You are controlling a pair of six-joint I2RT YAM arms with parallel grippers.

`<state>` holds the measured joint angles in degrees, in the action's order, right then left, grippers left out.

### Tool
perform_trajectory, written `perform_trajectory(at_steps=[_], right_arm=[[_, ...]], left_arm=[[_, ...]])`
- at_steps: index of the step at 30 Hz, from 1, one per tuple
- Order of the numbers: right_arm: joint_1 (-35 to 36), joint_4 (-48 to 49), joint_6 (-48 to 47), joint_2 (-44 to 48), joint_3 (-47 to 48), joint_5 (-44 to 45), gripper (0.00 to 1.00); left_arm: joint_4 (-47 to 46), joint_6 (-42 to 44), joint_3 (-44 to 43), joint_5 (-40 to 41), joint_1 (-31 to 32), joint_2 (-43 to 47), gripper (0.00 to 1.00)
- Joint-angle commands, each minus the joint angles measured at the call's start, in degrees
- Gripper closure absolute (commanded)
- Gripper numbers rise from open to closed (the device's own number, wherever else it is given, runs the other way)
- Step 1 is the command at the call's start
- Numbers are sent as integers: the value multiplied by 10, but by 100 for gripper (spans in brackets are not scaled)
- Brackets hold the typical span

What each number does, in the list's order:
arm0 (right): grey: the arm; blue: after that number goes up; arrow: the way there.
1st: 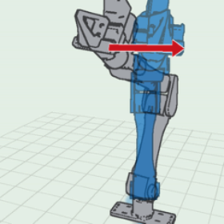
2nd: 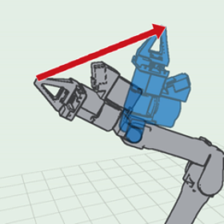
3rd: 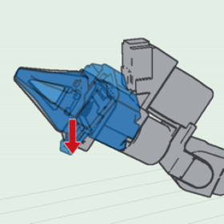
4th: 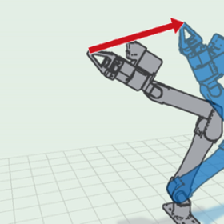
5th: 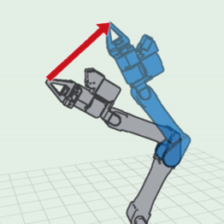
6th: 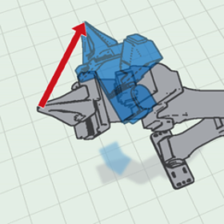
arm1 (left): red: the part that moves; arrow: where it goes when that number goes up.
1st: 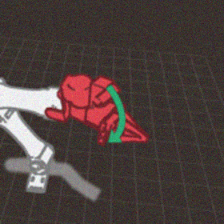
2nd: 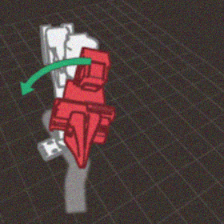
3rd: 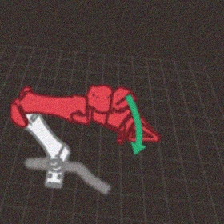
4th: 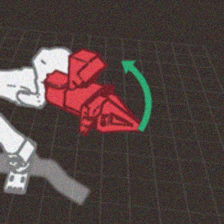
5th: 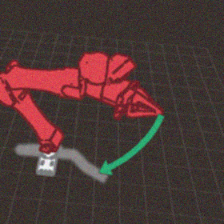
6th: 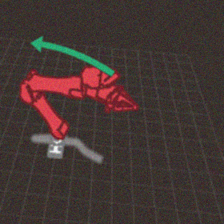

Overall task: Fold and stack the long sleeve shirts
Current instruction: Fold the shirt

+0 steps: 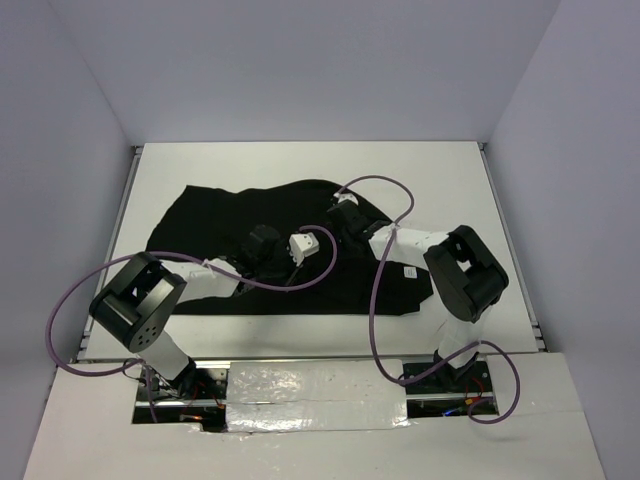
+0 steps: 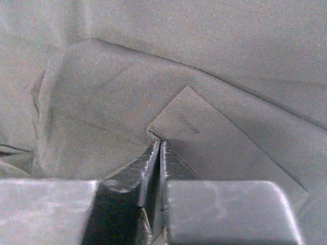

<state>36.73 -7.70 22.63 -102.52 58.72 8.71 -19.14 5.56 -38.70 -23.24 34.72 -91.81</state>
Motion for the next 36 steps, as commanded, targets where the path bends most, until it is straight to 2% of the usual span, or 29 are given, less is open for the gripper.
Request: perform_trajectory(at_steps=[1,2,3,5,6,7,14,23,24,25,26,27,28,29,31,32,36], right_arm=[[5,2,-4,-6,26,25,95],[5,3,-4,-2,25,27,97],[4,5,-5,5,25,30,100],[5,8,-6,13,24,34,100],[5,11,-7,16,20,34,100],[7,22,-7,28,18,33,100],[12,74,-3,64,-4,44,100],[20,67,-20,15,33,49,100],[20,55,-22,2,39,47,97],[20,49,-22,-2,46,42,79],[19,45,-23,-6,46,41,66],[20,38,-23,-3,46,40,55],[20,36,-23,0,46,39,47],[20,32,-23,7,45,39,40],[19,21,-28,36,45,36,35],[19,16,-29,49,42,36,29],[5,-14,-37,142,19,11,27]], left_arm=[[-32,-7,7,-12,4,-6,69],[-33,-6,8,-13,4,-6,71],[-34,-6,9,-13,5,-6,78],[-35,-6,11,-13,6,-5,85],[-37,-7,13,-14,6,-5,95],[-38,-9,13,-12,6,-3,100],[-44,-9,20,-16,7,3,100],[-50,-12,26,-18,7,6,100],[-48,-11,25,-15,7,8,100],[-42,-8,24,-12,7,9,98],[-38,-2,24,-10,7,14,87],[-35,4,24,-10,7,18,81],[-30,9,24,-12,7,21,76],[-23,21,24,-14,7,29,65],[-11,34,20,-15,7,37,58],[-3,49,9,-13,7,48,54],[88,103,-39,-3,7,77,46]])
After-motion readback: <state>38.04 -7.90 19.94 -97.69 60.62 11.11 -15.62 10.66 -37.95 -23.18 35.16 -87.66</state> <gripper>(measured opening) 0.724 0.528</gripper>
